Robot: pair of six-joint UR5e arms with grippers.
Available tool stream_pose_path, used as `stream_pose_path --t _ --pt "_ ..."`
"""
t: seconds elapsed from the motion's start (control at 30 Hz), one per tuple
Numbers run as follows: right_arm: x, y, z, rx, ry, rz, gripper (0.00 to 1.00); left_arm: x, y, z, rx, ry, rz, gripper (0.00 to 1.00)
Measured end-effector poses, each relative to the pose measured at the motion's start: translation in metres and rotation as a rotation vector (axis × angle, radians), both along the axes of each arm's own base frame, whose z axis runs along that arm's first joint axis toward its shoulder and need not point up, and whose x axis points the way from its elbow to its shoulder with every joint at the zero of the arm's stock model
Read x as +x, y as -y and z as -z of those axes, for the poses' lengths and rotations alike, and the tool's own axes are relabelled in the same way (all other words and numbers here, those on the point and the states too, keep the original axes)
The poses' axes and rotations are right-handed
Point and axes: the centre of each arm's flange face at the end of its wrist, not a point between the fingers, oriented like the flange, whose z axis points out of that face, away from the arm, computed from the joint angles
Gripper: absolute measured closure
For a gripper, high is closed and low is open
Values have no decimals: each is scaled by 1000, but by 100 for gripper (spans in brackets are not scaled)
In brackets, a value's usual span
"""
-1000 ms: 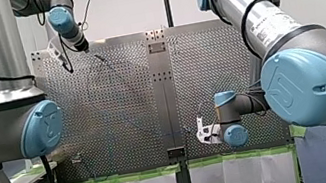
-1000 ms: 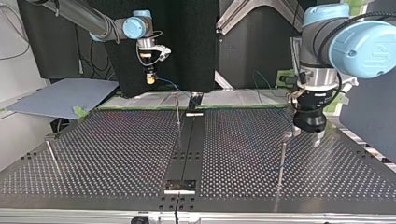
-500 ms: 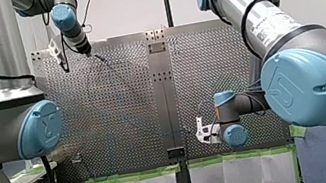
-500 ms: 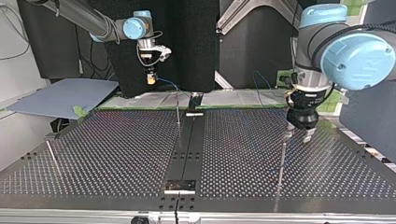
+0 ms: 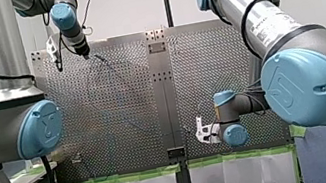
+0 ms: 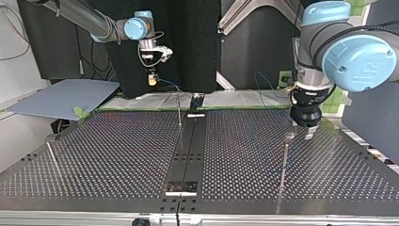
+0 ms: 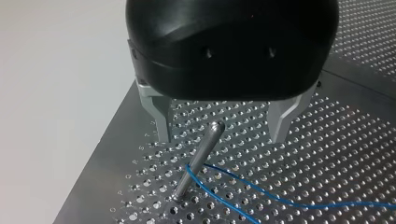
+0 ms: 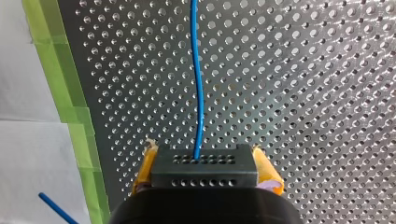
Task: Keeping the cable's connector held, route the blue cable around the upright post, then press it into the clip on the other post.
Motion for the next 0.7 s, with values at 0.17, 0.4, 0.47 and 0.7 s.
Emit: stream_pose_path --t 0.17,0.4,0.47,0.7 --pt "0 0 0 0 0 0 100 0 0 0 44 -5 12 0" --pt "0 0 0 0 0 -1 100 0 0 0 108 -12 29 0" --pt "0 0 0 1 -1 0 100 -1 3 0 125 -13 41 0" --pt "0 0 0 3 1 0 100 -5 18 1 176 -11 90 0"
